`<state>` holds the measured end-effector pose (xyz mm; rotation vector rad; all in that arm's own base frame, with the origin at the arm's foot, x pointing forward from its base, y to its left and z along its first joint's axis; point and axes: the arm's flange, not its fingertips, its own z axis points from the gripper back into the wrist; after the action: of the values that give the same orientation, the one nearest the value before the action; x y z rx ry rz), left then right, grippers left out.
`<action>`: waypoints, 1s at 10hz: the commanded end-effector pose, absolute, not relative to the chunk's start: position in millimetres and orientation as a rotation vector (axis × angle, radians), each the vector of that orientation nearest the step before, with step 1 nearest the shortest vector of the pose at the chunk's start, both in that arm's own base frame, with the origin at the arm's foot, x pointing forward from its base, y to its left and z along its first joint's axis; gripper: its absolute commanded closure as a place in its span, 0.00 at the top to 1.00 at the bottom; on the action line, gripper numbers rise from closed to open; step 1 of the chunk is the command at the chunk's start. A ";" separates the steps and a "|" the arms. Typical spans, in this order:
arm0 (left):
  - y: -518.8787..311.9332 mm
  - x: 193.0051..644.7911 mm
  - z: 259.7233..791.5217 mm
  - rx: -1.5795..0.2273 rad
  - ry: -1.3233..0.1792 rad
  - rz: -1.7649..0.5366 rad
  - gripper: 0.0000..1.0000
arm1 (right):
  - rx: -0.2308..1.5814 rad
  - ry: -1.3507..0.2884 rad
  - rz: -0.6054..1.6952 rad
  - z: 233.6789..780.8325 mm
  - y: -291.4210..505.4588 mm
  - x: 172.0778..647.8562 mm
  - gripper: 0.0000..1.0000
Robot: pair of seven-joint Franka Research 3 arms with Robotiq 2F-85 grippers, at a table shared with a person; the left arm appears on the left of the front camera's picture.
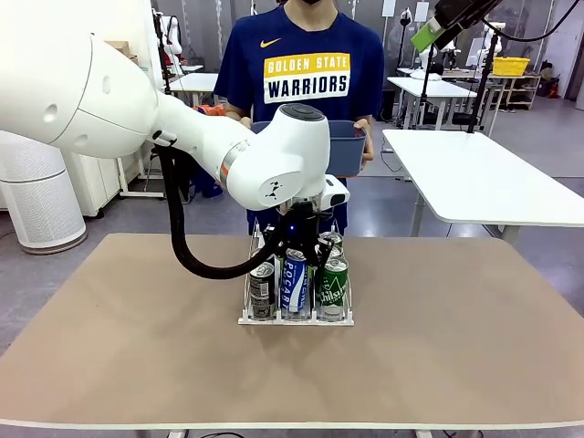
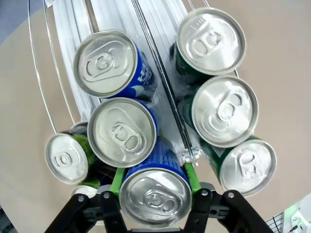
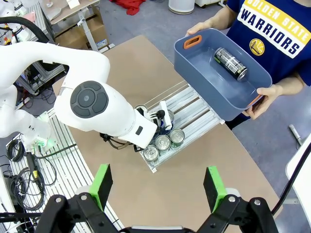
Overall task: Fill the beverage cans into the dispenser.
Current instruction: Place the picked Ionic drink in the line of the Automatic Can Dispenser with the same cans.
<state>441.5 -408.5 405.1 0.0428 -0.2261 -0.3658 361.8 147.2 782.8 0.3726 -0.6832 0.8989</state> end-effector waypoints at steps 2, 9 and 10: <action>-404.3 422.5 411.7 0.017 -0.239 -0.355 0.77 | 0.377 -0.674 0.905 782.5 147.0 360.9 1.00; -399.9 416.8 451.0 0.024 -0.292 -0.324 1.00 | 0.377 -0.674 0.905 782.5 147.0 360.9 1.00; -399.9 416.8 451.0 0.024 -0.292 -0.324 1.00 | 0.377 -0.674 0.905 782.5 147.0 360.9 1.00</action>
<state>413.4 -398.0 455.9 0.0313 -0.3016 -0.3220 361.7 147.2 782.8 0.3726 -0.6832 0.8989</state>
